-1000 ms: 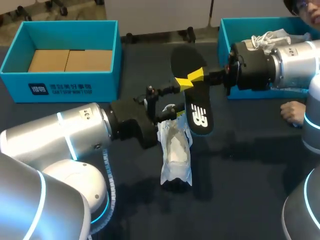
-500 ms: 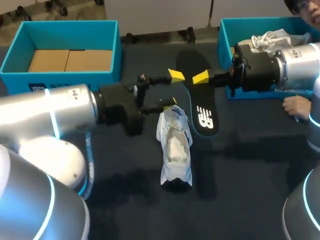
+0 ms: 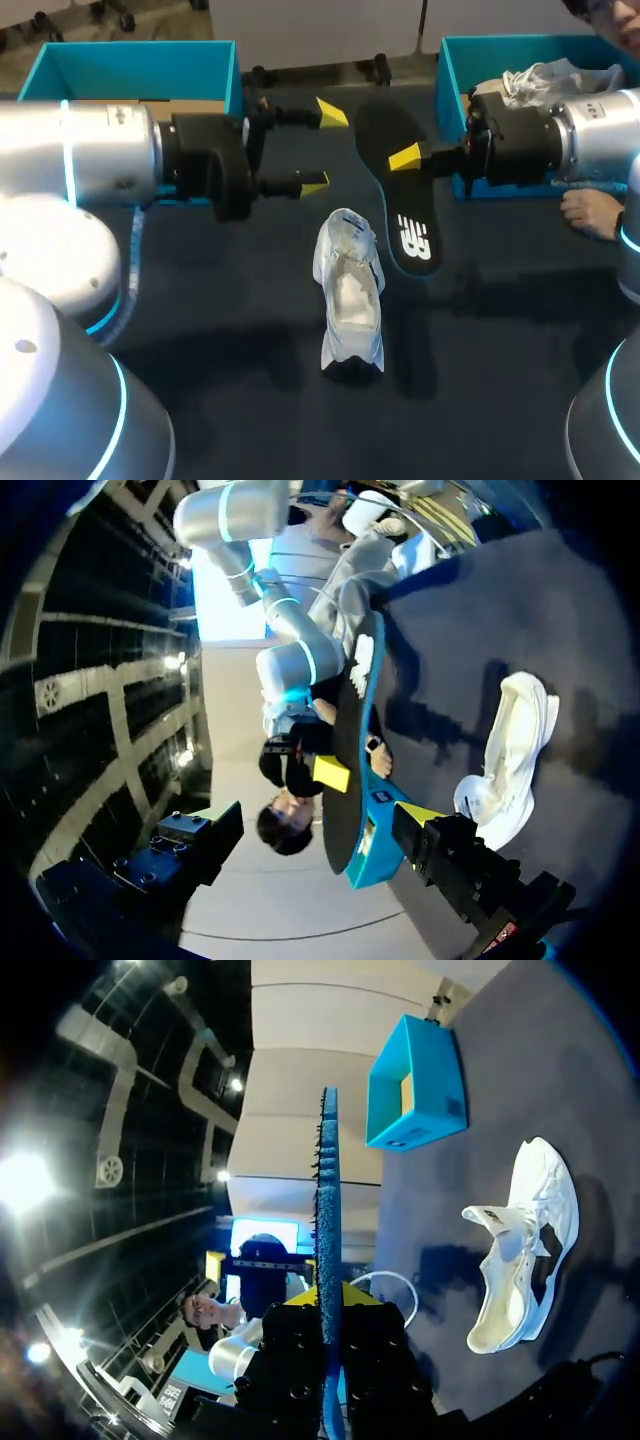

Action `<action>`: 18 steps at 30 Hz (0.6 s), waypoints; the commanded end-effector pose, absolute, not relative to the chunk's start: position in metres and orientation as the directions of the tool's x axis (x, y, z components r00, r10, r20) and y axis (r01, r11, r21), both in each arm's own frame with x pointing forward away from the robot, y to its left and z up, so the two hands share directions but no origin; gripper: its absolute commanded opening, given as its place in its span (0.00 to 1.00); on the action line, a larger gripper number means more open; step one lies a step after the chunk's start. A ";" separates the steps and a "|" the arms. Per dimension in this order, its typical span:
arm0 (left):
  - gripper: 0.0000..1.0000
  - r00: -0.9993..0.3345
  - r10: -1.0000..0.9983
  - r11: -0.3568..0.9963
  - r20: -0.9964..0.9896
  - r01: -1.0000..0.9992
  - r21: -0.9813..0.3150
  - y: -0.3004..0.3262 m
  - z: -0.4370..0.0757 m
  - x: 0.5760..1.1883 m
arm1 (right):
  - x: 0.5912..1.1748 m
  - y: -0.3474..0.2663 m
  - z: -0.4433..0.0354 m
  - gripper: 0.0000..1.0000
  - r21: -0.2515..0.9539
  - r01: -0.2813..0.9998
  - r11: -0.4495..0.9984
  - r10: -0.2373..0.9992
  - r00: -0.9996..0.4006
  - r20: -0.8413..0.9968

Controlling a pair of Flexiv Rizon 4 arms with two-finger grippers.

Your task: Take the shoe out of the shoebox, open the shoe tongue, remove and reinsert the insole, then place the shoe into the shoebox

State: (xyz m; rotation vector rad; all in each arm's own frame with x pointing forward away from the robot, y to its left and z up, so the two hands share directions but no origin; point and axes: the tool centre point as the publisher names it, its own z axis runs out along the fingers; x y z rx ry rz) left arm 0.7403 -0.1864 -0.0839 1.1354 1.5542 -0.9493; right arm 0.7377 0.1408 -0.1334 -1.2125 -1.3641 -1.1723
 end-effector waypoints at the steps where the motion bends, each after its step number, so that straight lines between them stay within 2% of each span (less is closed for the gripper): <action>1: 1.00 -0.165 0.407 0.261 -0.898 0.963 -0.059 -0.194 -0.077 0.750 | 0.741 0.144 -0.138 0.00 0.071 0.996 0.061 0.098 -0.077 0.992; 13: 1.00 -0.165 0.407 0.261 -0.898 0.963 -0.059 -0.194 -0.077 0.750 | 0.750 0.142 -0.140 0.00 0.078 0.995 0.069 0.122 -0.086 0.989; 18: 1.00 -0.139 0.607 0.243 -0.782 0.970 0.017 -0.192 -0.075 0.751 | 0.751 0.143 -0.141 0.00 0.074 0.994 0.076 0.124 -0.083 0.989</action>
